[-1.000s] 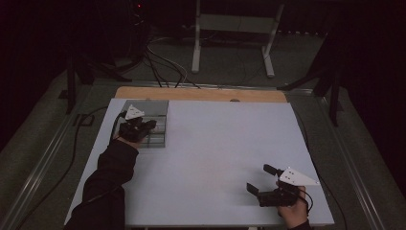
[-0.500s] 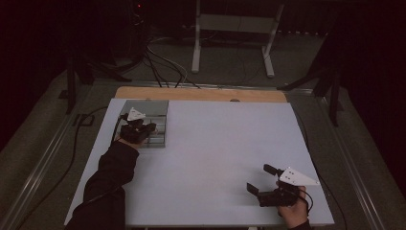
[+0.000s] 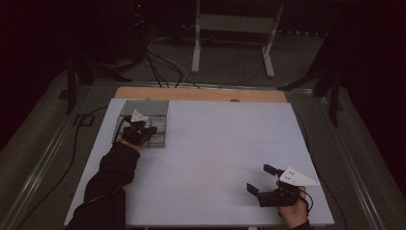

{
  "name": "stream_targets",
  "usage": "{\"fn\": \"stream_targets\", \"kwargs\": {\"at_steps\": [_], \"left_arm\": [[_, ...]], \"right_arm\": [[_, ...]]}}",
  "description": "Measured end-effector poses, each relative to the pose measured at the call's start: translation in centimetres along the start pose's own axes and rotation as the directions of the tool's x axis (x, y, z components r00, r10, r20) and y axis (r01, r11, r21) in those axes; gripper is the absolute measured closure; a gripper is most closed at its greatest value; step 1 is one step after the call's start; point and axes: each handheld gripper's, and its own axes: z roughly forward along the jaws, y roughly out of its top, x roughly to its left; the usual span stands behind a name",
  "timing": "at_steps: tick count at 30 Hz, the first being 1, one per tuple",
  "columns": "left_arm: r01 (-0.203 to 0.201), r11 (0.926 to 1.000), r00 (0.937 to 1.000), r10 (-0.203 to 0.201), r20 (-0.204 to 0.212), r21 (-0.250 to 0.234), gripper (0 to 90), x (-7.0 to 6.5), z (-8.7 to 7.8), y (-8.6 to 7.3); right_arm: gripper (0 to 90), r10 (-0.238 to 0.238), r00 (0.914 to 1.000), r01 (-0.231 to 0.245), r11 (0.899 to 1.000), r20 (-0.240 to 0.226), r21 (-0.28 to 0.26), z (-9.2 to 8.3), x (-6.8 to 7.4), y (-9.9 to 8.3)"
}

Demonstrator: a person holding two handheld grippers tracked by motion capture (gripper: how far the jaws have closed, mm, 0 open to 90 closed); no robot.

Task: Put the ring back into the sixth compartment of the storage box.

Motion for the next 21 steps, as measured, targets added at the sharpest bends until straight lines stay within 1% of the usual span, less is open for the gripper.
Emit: {"fn": "stream_targets", "kwargs": {"at_steps": [7, 10, 13, 16, 17, 21], "left_arm": [[-0.006, 0.9998, 1.0000, 0.006, -0.006, 0.019, 89.6, -0.09, 0.31, -0.05], [-0.011, 0.9995, 0.9999, 0.011, -0.004, 0.031, 89.6, -0.23, 0.51, -0.07], [-0.007, 0.9997, 1.0000, 0.007, -0.005, 0.023, 89.5, -0.32, 0.40, 0.03], [-0.012, 0.9998, 0.9999, 0.012, -0.007, 0.015, 89.5, -0.49, 0.19, 0.26], [-0.012, 0.9999, 0.9998, 0.012, -0.017, 0.005, 89.5, -0.55, 0.11, 0.34], [-0.012, 0.9999, 0.9998, 0.011, -0.017, -0.007, 89.4, -0.59, 0.06, 0.36]], "right_arm": [[0.0, 0.001, 1.0000, -0.001, 1.000, -0.001, 0.000, 0.05, -0.05, -0.01], [0.0, -0.003, 1.0000, 0.003, 1.000, -0.005, -0.009, -0.03, 0.09, 0.05], [0.0, -0.005, 1.0000, 0.005, 1.000, -0.004, -0.006, 0.03, 0.07, 0.05], [0.0, -0.008, 1.0000, 0.008, 1.000, -0.002, -0.008, 0.00, 0.11, 0.05], [0.0, -0.007, 1.0000, 0.007, 1.000, -0.003, -0.007, 0.02, 0.10, 0.05], [0.0, -0.007, 1.0000, 0.007, 1.000, -0.003, -0.004, 0.08, 0.13, 0.03]]}}
